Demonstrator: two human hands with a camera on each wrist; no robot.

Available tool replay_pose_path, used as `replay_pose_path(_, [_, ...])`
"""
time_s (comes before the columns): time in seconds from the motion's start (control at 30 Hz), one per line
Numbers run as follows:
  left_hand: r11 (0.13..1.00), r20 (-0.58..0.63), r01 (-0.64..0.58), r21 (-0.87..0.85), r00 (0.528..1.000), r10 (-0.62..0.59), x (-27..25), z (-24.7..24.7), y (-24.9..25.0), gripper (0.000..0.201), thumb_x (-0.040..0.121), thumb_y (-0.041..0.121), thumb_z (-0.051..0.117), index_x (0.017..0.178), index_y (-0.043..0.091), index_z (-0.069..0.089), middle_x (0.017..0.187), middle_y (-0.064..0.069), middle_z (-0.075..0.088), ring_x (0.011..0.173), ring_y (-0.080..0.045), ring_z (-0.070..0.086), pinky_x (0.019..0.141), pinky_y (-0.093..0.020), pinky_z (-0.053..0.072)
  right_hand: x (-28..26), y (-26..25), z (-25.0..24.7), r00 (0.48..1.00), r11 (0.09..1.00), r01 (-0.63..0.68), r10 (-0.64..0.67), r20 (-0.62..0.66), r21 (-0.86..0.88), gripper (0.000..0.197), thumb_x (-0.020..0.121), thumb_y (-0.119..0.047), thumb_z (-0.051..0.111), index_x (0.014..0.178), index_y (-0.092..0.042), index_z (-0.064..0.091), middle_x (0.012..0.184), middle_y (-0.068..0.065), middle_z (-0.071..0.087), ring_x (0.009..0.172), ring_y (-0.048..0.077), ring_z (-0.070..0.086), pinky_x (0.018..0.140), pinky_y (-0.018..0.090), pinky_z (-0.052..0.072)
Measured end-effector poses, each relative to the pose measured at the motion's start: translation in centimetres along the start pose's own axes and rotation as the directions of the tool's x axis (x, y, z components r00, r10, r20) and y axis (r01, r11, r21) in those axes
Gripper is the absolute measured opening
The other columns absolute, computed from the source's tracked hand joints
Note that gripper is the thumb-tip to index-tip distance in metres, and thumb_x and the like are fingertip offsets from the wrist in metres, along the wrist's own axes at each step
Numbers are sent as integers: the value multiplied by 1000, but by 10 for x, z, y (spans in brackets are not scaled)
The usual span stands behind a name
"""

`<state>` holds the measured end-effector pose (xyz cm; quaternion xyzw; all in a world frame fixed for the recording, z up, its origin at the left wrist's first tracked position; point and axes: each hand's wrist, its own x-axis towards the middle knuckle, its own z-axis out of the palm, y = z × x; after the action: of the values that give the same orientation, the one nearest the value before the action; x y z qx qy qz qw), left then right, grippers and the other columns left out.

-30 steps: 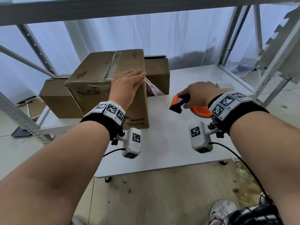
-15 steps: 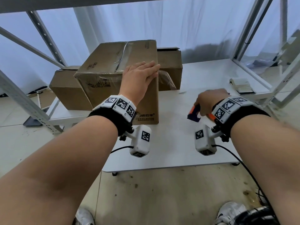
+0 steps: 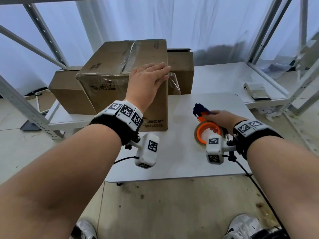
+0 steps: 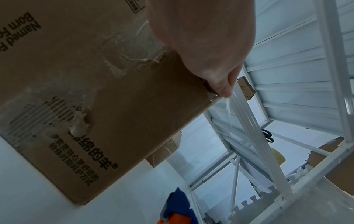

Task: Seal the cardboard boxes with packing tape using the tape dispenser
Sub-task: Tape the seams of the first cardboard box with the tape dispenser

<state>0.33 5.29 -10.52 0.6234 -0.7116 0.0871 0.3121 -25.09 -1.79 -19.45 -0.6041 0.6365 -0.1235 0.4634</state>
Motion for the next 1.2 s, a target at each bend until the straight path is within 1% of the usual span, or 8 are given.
replay_pose_path(0.13, [1000, -3, 4, 0, 1000, -4, 0, 1, 0, 34, 99, 35, 45, 132, 32, 54, 140, 10, 51, 134, -15, 38, 108, -32, 16, 12, 6, 7, 993, 929, 33, -71, -91, -367, 48, 91, -44, 58, 130, -14, 56, 120, 13, 63, 106, 29, 59, 91, 36, 45])
replay_pose_path(0.27, [1000, -4, 0, 12, 1000, 0, 0, 1, 0, 35, 99, 35, 44, 132, 32, 54, 140, 10, 51, 134, -15, 38, 108, -31, 16, 12, -6, 7, 930, 726, 3, -254, -264, -688, 59, 86, -42, 64, 134, -16, 43, 124, 16, 55, 113, 35, 51, 83, 40, 43])
replay_pose_path(0.37, [1000, -8, -6, 20, 1000, 6, 1, 0, 0, 35, 99, 35, 43, 133, 32, 53, 140, 9, 50, 134, -16, 39, 109, -32, 18, 0, -39, 11, 747, 754, 369, -588, -309, -543, 57, 95, -41, 52, 144, -18, 36, 126, 16, 52, 118, 30, 48, 92, 35, 40])
replay_pose_path(0.5, [998, 51, -41, 49, 998, 39, 2, -3, -5, 38, 101, 33, 41, 138, 28, 48, 143, 6, 47, 136, -18, 38, 113, -36, 21, -32, -91, 26, 546, 626, 728, -776, -317, -279, 76, 83, -63, 51, 144, -19, 36, 137, 6, 47, 123, 17, 45, 101, 29, 39])
replay_pose_path(0.8, [995, 229, 13, 101, 973, -36, -11, -55, -54, 40, 102, 29, 38, 142, 24, 43, 149, 0, 39, 141, -19, 30, 117, -40, 20, -58, -137, 61, 393, 332, 575, -914, -104, -748, 57, 87, -45, 60, 135, -16, 51, 139, 13, 46, 129, 32, 41, 111, 47, 30])
replay_pose_path(0.97, [939, 198, 300, 171, 923, -331, -31, -83, -103, 43, 100, 47, 30, 142, 38, 39, 155, -2, 28, 145, -30, 14, 116, -50, 7, -60, -166, 72, 456, 360, 569, -886, -81, -740, 46, 98, -54, 34, 126, -30, 60, 119, 0, 62, 115, 20, 53, 104, 39, 32])
replay_pose_path(1.1, [945, 149, 301, 127, 936, -318, -36, -88, -99, 43, 100, 47, 33, 138, 34, 46, 149, -9, 37, 138, -26, 27, 115, -43, 14, -65, -182, 72, 492, 414, 451, -854, -166, -791, 62, 97, -59, 22, 73, -19, 64, 69, -3, 53, 69, 19, 51, 78, 33, 35])
replay_pose_path(1.2, [952, 116, 292, 88, 947, -301, -34, -79, -83, 39, 96, 52, 38, 130, 39, 54, 131, -1, 47, 125, -24, 34, 105, -42, 24, -61, -188, 74, 518, 428, 420, -837, -176, -800, 70, 92, -65, 20, 78, -15, 67, 74, -1, 59, 73, 21, 56, 76, 35, 40])
